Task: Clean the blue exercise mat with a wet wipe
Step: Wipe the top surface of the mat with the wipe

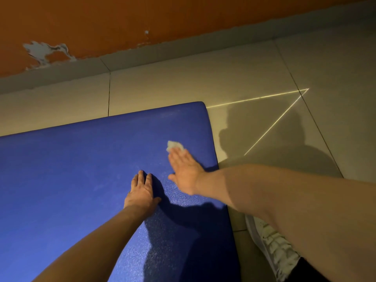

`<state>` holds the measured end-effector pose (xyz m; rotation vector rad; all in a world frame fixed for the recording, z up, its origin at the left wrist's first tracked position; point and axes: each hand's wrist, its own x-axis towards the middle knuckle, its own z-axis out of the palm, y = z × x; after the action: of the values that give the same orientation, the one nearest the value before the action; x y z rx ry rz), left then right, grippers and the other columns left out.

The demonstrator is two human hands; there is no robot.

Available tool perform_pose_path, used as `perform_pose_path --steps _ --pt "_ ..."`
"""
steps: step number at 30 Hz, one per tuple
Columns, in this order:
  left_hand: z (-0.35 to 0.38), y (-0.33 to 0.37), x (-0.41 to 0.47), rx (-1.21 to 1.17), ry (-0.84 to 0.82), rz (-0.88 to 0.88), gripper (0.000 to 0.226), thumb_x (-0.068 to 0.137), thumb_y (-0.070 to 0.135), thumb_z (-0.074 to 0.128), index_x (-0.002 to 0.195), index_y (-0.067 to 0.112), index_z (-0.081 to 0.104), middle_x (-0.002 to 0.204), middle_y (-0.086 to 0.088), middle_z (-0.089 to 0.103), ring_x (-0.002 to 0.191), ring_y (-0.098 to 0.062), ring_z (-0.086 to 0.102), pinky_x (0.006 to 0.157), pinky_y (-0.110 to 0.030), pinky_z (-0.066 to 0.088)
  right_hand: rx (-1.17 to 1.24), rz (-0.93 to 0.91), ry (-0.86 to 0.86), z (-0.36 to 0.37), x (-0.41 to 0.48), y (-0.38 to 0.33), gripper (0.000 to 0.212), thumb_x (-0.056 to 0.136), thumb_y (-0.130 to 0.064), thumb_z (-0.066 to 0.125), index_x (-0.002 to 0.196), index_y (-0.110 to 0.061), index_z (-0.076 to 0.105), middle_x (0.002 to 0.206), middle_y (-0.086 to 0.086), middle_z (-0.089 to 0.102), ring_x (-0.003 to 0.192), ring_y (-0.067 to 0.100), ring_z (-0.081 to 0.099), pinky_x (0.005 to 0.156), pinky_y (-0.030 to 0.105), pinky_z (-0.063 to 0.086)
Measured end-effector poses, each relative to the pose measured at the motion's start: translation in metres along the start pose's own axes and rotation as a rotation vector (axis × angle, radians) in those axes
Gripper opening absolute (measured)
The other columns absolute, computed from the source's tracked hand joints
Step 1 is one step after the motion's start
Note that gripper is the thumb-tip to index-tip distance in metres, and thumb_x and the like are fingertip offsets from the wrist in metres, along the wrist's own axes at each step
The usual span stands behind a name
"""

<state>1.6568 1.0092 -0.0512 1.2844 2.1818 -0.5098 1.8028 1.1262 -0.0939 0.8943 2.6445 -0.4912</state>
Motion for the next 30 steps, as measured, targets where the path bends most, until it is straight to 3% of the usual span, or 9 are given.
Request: perform_pose_path --steps 2,5,10,13,15,20,23,25,30 --pt "0.000 0.001 -0.001 0.002 0.008 0.003 0.098 0.094 0.044 0.064 0.160 0.015 -0.002 0.166 -0.006 -0.014 0.154 -0.028 -0.008 0.121 -0.043 0.026 -0.035 -0.123 -0.056 0.007 -0.006 -0.018 0.072 0.108 -0.048 0.020 0.159 -0.008 -0.012 0.163 0.009 -0.029 0.148 0.026 -0.032 0.124 0.045 -0.012" --pt "0.000 0.000 -0.002 -0.008 0.004 0.005 0.098 0.093 0.043 0.065 0.160 0.016 -0.002 0.166 -0.005 -0.014 0.154 -0.027 -0.009 0.122 -0.044 0.024 -0.095 -0.145 -0.009 0.003 -0.004 -0.003 0.072 0.109 -0.046 0.021 0.158 -0.009 -0.016 0.164 0.007 -0.027 0.150 0.024 -0.028 0.125 0.043 -0.011" --pt "0.002 -0.005 -0.009 -0.016 -0.020 0.028 0.097 0.093 0.042 0.066 0.160 0.021 -0.001 0.166 -0.001 -0.015 0.154 -0.026 -0.007 0.121 -0.046 0.026 -0.183 0.213 0.096 -0.012 -0.005 0.074 0.075 0.108 -0.050 0.018 0.157 -0.005 -0.016 0.167 0.011 -0.020 0.153 0.027 -0.021 0.126 0.044 -0.006" --pt "0.006 -0.004 -0.016 -0.006 -0.027 0.031 0.096 0.094 0.043 0.064 0.160 0.020 -0.002 0.166 -0.001 -0.016 0.154 -0.026 -0.008 0.121 -0.046 0.026 -0.012 0.348 0.102 -0.012 -0.011 0.078 0.076 0.108 -0.049 0.018 0.157 -0.001 -0.013 0.166 0.015 -0.019 0.153 0.030 -0.020 0.126 0.046 -0.005" --pt "0.008 0.000 -0.019 0.005 -0.031 0.031 0.096 0.095 0.043 0.063 0.160 0.019 -0.003 0.166 -0.002 -0.017 0.154 -0.027 -0.008 0.120 -0.045 0.026 0.058 0.289 0.090 -0.003 -0.020 0.056 0.074 0.108 -0.046 0.018 0.157 0.000 -0.015 0.165 0.015 -0.021 0.152 0.030 -0.022 0.126 0.046 -0.005" --pt "0.012 0.008 -0.025 0.010 -0.034 0.033 0.093 0.096 0.041 0.061 0.160 0.017 -0.001 0.166 -0.003 -0.015 0.153 -0.027 -0.007 0.118 -0.045 0.031 -0.001 -0.072 -0.010 0.040 -0.075 -0.010 0.074 0.108 -0.046 0.020 0.157 -0.003 -0.015 0.165 0.014 -0.022 0.148 0.025 -0.031 0.124 0.043 -0.015" --pt "0.017 0.011 -0.030 0.014 -0.022 0.039 0.091 0.096 0.040 0.060 0.160 0.017 0.001 0.166 -0.003 -0.014 0.153 -0.027 -0.007 0.116 -0.045 0.034 -0.091 -0.168 -0.037 0.049 -0.087 -0.003 0.073 0.108 -0.047 0.020 0.157 -0.007 -0.016 0.166 0.008 -0.022 0.145 0.019 -0.033 0.122 0.041 -0.018" --pt "0.020 0.013 -0.033 0.023 -0.028 0.045 0.090 0.096 0.040 0.060 0.160 0.017 -0.001 0.166 -0.004 -0.015 0.153 -0.028 -0.007 0.117 -0.045 0.033 -0.118 -0.119 0.005 0.040 -0.088 0.019 0.072 0.109 -0.046 0.020 0.157 -0.007 -0.017 0.163 0.007 -0.025 0.150 0.022 -0.028 0.123 0.041 -0.017" --pt "0.030 0.016 -0.045 0.049 -0.062 0.060 0.089 0.098 0.037 0.058 0.160 0.018 -0.004 0.166 -0.003 -0.019 0.153 -0.028 -0.010 0.118 -0.045 0.032 -0.116 0.243 0.026 0.020 -0.084 0.057 0.070 0.108 -0.046 0.011 0.157 -0.004 -0.017 0.166 0.011 -0.022 0.153 0.025 -0.022 0.125 0.044 -0.010"
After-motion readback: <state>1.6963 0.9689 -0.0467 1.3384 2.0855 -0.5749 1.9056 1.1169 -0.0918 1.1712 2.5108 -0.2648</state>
